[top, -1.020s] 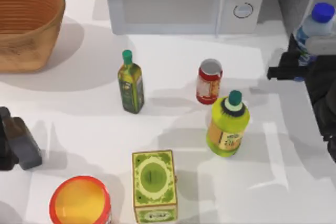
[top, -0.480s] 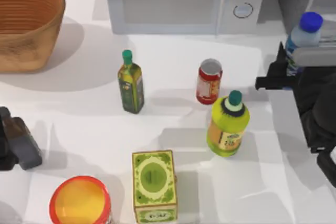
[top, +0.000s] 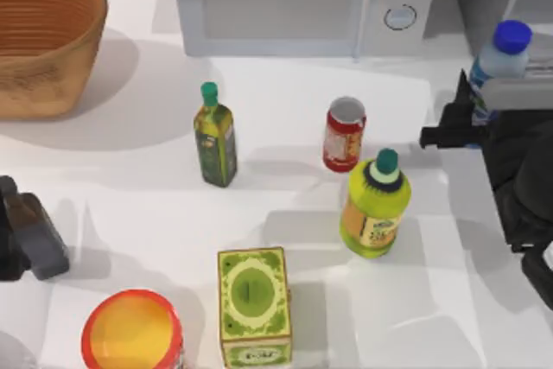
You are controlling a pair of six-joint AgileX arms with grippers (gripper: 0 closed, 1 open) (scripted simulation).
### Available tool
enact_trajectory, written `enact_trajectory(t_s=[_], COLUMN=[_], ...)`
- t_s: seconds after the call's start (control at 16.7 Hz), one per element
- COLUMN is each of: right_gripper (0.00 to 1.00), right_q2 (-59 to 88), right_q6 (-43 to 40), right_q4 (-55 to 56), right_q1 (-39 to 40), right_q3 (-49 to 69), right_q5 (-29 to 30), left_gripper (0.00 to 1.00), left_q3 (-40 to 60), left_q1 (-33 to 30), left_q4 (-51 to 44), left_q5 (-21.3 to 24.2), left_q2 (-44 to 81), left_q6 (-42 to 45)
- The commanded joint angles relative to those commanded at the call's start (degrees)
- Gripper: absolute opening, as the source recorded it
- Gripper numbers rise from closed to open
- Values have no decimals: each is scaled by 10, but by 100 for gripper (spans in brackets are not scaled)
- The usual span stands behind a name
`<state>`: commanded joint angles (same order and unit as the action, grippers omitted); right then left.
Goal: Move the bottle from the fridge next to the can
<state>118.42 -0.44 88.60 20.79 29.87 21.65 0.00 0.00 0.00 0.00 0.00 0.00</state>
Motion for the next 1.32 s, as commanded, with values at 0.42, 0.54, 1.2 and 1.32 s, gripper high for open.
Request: enact_trajectory(t_s=[0.42, 0.54, 1.2, 1.32], right_gripper=[90, 100, 100, 100], right_q2=[0, 0, -7, -15], right_q6=[0, 0, 0, 0], right_q4=[0, 0, 15, 31], right_q1=[0, 0, 8, 18], right_q3=[0, 0, -21, -47], right_q5=[0, 0, 8, 18], left_gripper=[100, 100, 100, 100], left_q3=[0, 0, 0, 0], left_q1=[0, 0, 0, 0], left_q4=[0, 0, 0, 0], left_q5=[0, 0, 0, 0], left_q2=[0, 0, 0, 0], left_q6=[0, 0, 0, 0])
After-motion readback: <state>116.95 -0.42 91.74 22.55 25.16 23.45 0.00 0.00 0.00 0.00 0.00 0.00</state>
